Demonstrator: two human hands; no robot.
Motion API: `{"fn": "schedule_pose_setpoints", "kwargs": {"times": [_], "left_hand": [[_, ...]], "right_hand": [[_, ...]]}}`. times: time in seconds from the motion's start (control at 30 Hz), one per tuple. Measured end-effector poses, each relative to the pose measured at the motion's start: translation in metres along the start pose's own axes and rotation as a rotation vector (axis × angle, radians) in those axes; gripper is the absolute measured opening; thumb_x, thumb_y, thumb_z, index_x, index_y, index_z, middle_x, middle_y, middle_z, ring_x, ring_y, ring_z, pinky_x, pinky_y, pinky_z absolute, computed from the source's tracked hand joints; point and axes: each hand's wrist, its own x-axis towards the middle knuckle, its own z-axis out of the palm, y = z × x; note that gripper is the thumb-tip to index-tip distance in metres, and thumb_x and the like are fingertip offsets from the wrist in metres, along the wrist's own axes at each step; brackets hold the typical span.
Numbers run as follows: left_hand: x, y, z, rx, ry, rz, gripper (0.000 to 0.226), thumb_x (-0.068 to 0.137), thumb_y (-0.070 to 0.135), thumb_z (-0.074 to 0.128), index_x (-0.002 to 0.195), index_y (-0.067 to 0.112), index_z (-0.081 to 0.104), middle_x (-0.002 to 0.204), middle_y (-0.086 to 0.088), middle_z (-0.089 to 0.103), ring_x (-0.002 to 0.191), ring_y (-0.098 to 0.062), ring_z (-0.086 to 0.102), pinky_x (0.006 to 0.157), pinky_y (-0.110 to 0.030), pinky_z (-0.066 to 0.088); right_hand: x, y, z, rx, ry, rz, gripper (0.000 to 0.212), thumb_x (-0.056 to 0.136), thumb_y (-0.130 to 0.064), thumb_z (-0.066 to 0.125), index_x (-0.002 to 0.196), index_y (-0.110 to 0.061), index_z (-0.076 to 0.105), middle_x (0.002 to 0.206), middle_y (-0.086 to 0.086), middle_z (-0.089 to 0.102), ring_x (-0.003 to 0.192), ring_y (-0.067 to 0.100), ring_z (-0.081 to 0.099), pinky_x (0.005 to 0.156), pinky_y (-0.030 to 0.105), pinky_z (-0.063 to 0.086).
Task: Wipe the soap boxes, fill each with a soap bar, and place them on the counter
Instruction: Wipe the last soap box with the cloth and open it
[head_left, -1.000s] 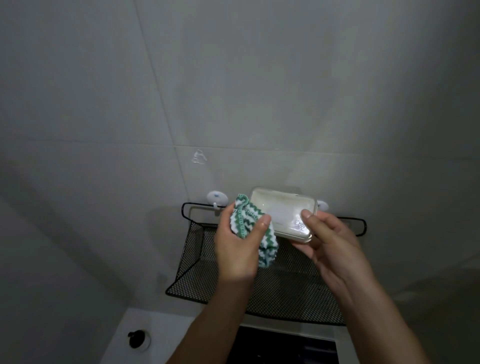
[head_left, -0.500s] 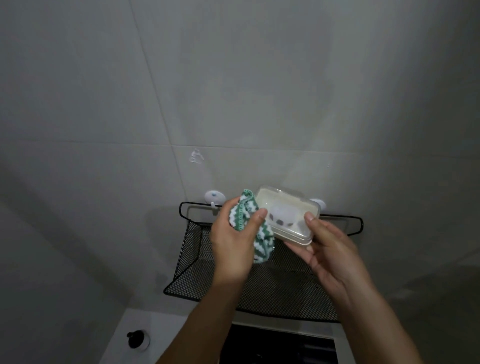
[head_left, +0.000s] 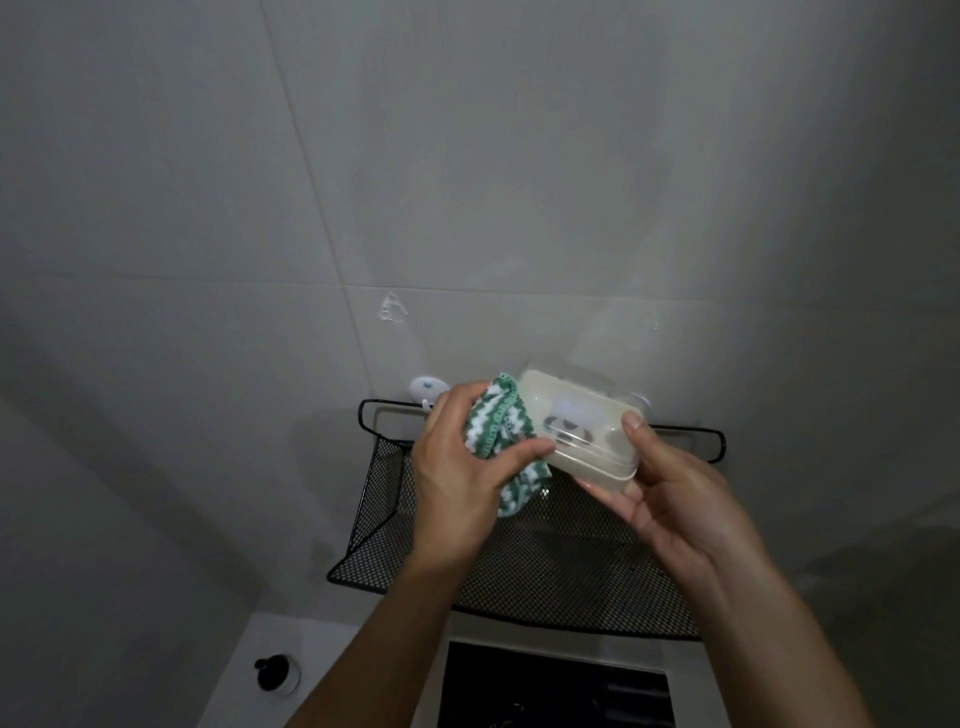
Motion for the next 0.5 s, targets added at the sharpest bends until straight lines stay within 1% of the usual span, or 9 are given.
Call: {"fn": "schedule_pose_setpoints", "kwargs": {"times": [0.07, 0.13, 0.2, 0.23, 0.3, 0.37, 0.4, 0.43, 0.5], "left_hand": [[0.002, -0.002, -0.003, -0.093, 0.030, -0.047, 0.038, 0.060, 0.052, 0.082, 0.092, 0.051, 0.061, 0.097, 0.020, 0.069, 0.083, 0.002, 0.069, 0.065, -0.016, 0.056], [0.005, -0.006, -0.006, -0.197, 0.051, -0.086, 0.031, 0.063, 0.041, 0.085, 0.090, 0.040, 0.069, 0.091, 0.012, 0.074, 0.077, -0.005, 0.072, 0.061, -0.022, 0.059], [0.006, -0.008, -0.007, -0.289, 0.058, -0.139, 0.030, 0.064, 0.037, 0.085, 0.090, 0.029, 0.072, 0.087, 0.004, 0.076, 0.076, -0.012, 0.074, 0.059, -0.023, 0.058], [0.007, -0.009, -0.007, -0.324, 0.061, -0.171, 0.032, 0.065, 0.039, 0.085, 0.091, 0.025, 0.073, 0.086, 0.002, 0.077, 0.077, -0.014, 0.075, 0.060, -0.024, 0.059], [0.008, -0.011, -0.008, -0.383, 0.037, -0.239, 0.041, 0.066, 0.046, 0.085, 0.096, 0.022, 0.073, 0.091, -0.003, 0.077, 0.085, -0.020, 0.075, 0.070, -0.034, 0.062], [0.009, -0.016, -0.010, -0.455, -0.031, -0.294, 0.040, 0.072, 0.042, 0.084, 0.104, 0.022, 0.072, 0.100, -0.007, 0.077, 0.094, -0.026, 0.074, 0.083, -0.044, 0.060], [0.008, -0.019, -0.013, -0.448, -0.059, -0.297, 0.037, 0.075, 0.036, 0.082, 0.108, 0.023, 0.070, 0.104, -0.006, 0.076, 0.097, -0.025, 0.073, 0.086, -0.043, 0.058], [0.007, -0.020, -0.016, -0.394, -0.072, -0.275, 0.037, 0.076, 0.030, 0.080, 0.111, 0.029, 0.069, 0.107, 0.000, 0.075, 0.099, -0.021, 0.073, 0.085, -0.038, 0.058], [0.005, -0.021, -0.023, -0.194, -0.101, -0.164, 0.049, 0.075, 0.019, 0.082, 0.113, 0.045, 0.064, 0.110, 0.018, 0.071, 0.098, -0.003, 0.069, 0.078, -0.020, 0.057]], "right_hand": [[0.000, -0.002, 0.001, 0.008, 0.021, 0.007, 0.050, 0.071, -0.022, 0.073, 0.110, 0.006, 0.060, 0.096, 0.024, 0.075, 0.084, 0.034, 0.076, 0.058, 0.036, 0.062], [0.000, -0.003, 0.001, 0.024, 0.031, 0.016, 0.050, 0.070, -0.022, 0.073, 0.110, 0.005, 0.060, 0.095, 0.024, 0.076, 0.083, 0.033, 0.076, 0.057, 0.036, 0.061], [0.000, -0.004, -0.001, 0.045, 0.037, 0.033, 0.049, 0.070, -0.022, 0.072, 0.110, 0.005, 0.061, 0.097, 0.024, 0.076, 0.082, 0.033, 0.076, 0.055, 0.036, 0.061], [0.000, -0.004, -0.002, 0.054, 0.041, 0.040, 0.049, 0.071, -0.022, 0.072, 0.111, 0.004, 0.061, 0.099, 0.024, 0.075, 0.084, 0.033, 0.076, 0.055, 0.037, 0.061], [-0.001, -0.003, -0.005, 0.054, 0.053, 0.034, 0.050, 0.076, -0.022, 0.071, 0.117, 0.003, 0.059, 0.105, 0.025, 0.074, 0.087, 0.035, 0.076, 0.056, 0.038, 0.061], [-0.001, -0.003, -0.008, 0.036, 0.073, -0.013, 0.048, 0.086, -0.019, 0.069, 0.128, -0.003, 0.055, 0.110, 0.023, 0.073, 0.089, 0.036, 0.075, 0.056, 0.040, 0.061], [-0.001, -0.003, -0.010, 0.012, 0.082, -0.044, 0.045, 0.089, -0.018, 0.067, 0.132, -0.009, 0.055, 0.112, 0.019, 0.073, 0.088, 0.035, 0.076, 0.057, 0.041, 0.061], [-0.001, -0.004, -0.011, -0.023, 0.085, -0.073, 0.044, 0.091, -0.018, 0.065, 0.133, -0.014, 0.055, 0.113, 0.016, 0.073, 0.088, 0.033, 0.076, 0.057, 0.041, 0.061], [-0.002, -0.006, -0.012, -0.088, 0.076, -0.110, 0.040, 0.093, -0.020, 0.063, 0.132, -0.018, 0.058, 0.114, 0.011, 0.073, 0.089, 0.030, 0.076, 0.059, 0.039, 0.062]]}}
